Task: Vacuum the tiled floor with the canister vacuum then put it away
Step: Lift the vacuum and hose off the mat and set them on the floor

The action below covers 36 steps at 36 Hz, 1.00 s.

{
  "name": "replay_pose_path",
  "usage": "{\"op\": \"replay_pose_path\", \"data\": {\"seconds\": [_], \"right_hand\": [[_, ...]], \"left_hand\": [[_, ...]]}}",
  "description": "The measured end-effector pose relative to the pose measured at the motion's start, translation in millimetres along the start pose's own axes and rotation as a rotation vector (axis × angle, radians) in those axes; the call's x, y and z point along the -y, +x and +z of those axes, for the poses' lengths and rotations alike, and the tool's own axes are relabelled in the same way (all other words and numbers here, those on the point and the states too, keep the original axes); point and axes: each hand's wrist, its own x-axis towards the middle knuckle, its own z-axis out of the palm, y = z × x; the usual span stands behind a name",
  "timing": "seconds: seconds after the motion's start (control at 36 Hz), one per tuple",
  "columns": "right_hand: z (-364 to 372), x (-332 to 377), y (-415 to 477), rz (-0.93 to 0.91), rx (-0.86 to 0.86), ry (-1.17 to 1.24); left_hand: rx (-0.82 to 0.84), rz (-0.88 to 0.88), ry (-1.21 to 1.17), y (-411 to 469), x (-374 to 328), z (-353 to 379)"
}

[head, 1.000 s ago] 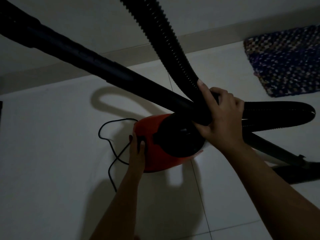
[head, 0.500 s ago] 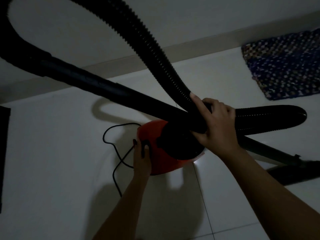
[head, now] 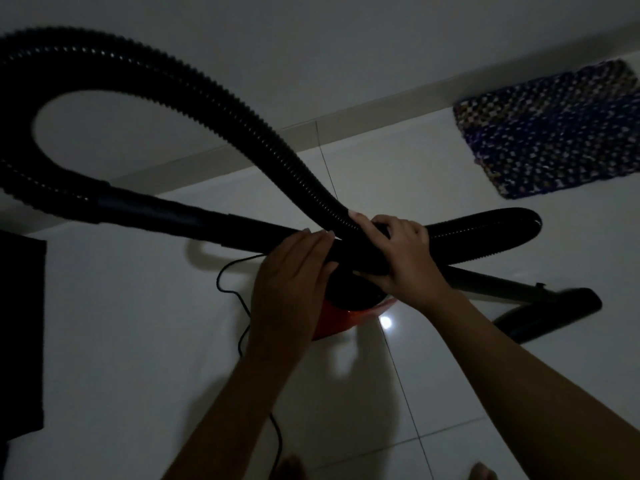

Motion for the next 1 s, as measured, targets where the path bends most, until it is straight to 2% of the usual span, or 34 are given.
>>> {"op": "replay_pose_path", "data": {"seconds": [0.14, 0.33, 0.42, 0.5, 0.56, 0.72, 0.81, 1.0], "right_hand": [[-2, -6, -3, -0.003, 0.041, 0.027], [-1, -6, -14, -0.097, 0.083, 0.048], [-8, -6, -24, -0.132, 0.096, 0.067], [-12, -7, -27, -0.162, 0.108, 0.056], [-17, -7, -27, -0.179, 0.097, 0.012], [-38, -6, -34, -0.203, 0.077, -0.048], [-39, -4, -45, -0.138, 0.028, -0.048], [-55, 14, -81, 0.144, -0.053, 0.183]], "left_hand": [[0.184, 0.167, 0.091, 17, 10, -14], [0.532, 0.253, 0.126, 40, 14, -27], [0.602, 0.329, 0.148, 37, 7, -36], [0.643, 0.328, 0.148, 32, 4, -41], [0.680, 0.252, 0.098, 27, 0, -42], [0.706, -0.132, -0.091, 20, -28, -45], [0.712, -0.303, -0.217, 28, -50, -50], [0.827, -0.613, -0.474, 47, -87, -54]]}}
